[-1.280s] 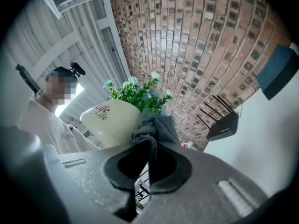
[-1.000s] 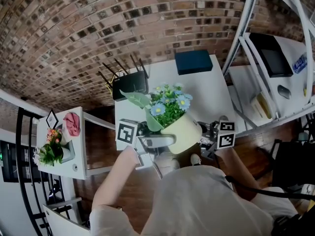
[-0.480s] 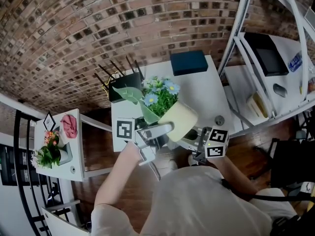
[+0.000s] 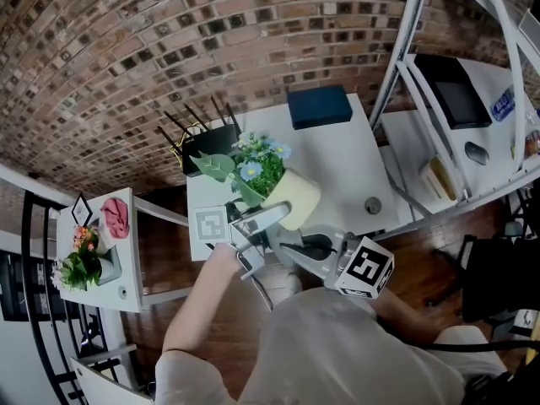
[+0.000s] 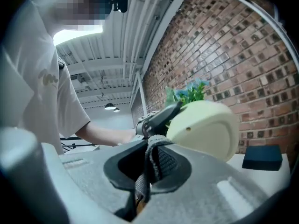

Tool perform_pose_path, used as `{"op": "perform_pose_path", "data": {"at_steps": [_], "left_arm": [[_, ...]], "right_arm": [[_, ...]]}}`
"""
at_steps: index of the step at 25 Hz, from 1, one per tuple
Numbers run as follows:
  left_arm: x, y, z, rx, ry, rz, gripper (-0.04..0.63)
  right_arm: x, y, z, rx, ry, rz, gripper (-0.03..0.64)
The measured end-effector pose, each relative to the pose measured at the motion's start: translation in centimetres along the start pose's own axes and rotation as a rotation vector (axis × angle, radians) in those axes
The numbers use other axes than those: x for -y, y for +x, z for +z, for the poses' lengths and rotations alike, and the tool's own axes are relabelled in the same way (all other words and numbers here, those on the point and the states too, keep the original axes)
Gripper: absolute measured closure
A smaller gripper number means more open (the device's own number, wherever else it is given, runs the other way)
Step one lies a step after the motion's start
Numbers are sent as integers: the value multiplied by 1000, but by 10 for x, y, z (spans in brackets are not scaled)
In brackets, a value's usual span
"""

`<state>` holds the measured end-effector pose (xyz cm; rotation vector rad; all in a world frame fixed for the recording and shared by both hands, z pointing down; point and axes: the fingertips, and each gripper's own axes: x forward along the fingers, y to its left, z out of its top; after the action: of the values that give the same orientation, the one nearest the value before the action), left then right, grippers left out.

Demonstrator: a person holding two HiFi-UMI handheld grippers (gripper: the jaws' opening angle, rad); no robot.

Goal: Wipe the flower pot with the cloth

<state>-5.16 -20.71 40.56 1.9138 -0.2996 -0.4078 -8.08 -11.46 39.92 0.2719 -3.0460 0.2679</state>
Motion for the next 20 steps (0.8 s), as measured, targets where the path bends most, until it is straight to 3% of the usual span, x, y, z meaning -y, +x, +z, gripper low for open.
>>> {"op": "perform_pose_path", "data": {"at_steps": [4,20], "left_arm": [[-9,-4,-7,-25,54,32,-23],[-14,-14,-35,-108,5,3,-21]], "right_arm": [[5,-10,19,22,-14,-38,615],[49,-47,47,47,-47,-141,615]]}}
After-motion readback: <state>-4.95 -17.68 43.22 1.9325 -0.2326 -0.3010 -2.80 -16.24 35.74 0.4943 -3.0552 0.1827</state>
